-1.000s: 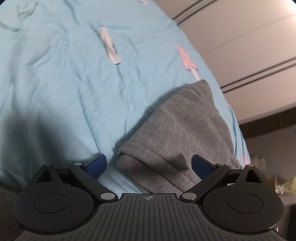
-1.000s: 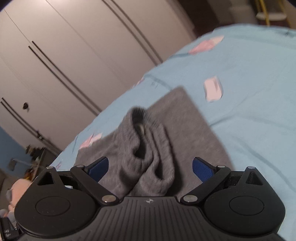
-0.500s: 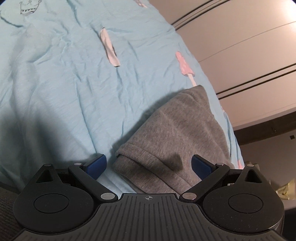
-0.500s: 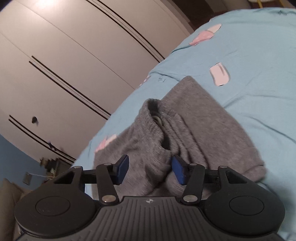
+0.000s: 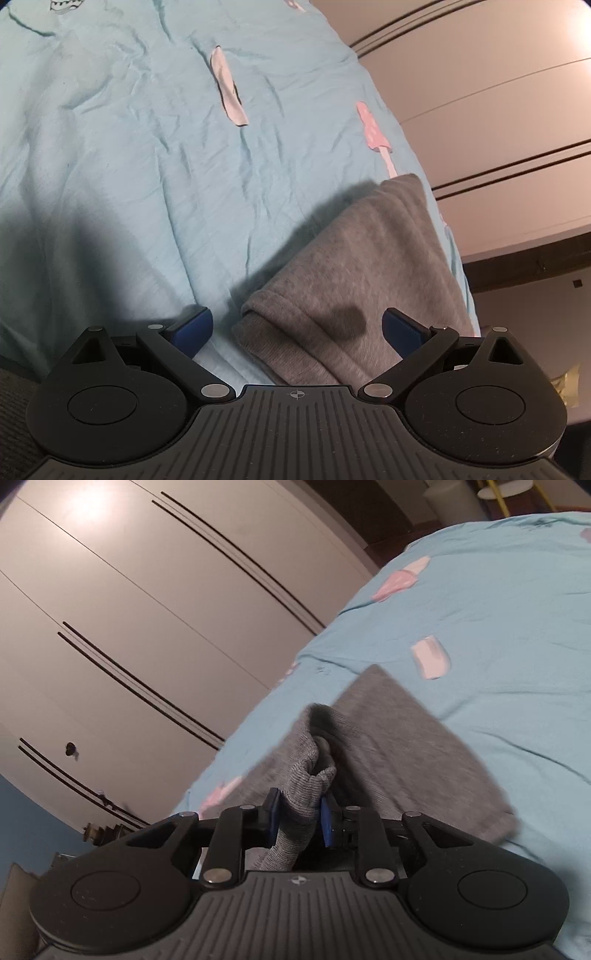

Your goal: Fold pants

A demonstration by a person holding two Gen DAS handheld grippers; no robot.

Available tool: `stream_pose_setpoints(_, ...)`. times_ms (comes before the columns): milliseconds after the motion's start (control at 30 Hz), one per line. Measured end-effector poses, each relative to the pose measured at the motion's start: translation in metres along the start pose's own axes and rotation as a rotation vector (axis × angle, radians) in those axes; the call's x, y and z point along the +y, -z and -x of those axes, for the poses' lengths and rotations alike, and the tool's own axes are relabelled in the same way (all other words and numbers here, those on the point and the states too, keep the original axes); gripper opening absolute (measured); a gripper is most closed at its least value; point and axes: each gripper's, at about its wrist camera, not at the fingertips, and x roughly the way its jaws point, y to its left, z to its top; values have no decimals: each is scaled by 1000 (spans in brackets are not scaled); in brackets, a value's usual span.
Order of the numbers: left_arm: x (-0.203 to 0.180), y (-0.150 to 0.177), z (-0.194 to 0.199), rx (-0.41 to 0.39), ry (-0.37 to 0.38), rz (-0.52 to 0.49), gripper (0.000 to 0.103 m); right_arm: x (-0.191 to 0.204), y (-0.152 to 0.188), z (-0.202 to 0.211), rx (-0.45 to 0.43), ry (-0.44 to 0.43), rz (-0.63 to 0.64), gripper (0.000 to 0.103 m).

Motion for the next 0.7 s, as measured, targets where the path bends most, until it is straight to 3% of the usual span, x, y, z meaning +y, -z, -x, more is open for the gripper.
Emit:
stream_pose_setpoints(100, 0, 1, 0, -1, 2, -8, 101, -32, 11, -16, 61, 86, -27, 23)
stream_pose_setpoints(167, 1, 0, 0, 2, 5, -3, 101, -38, 11, -17, 54, 70, -29, 28)
stream_pose_setpoints(233, 1, 0, 0, 1, 5, 5, 101, -31, 5, -10, 42, 63, -22, 40)
stream_pose_setpoints(300, 0, 0, -1, 0, 1, 4, 101, -25, -2, -1, 1, 115, 21, 72)
stream_pose_setpoints(567, 0, 1, 0, -1, 2, 1, 101, -46, 3, -21, 107, 41, -100, 74)
stream_pose_setpoints(700, 0, 0, -1, 1, -2, 0, 101, -35, 5, -35, 112, 65, -78, 75)
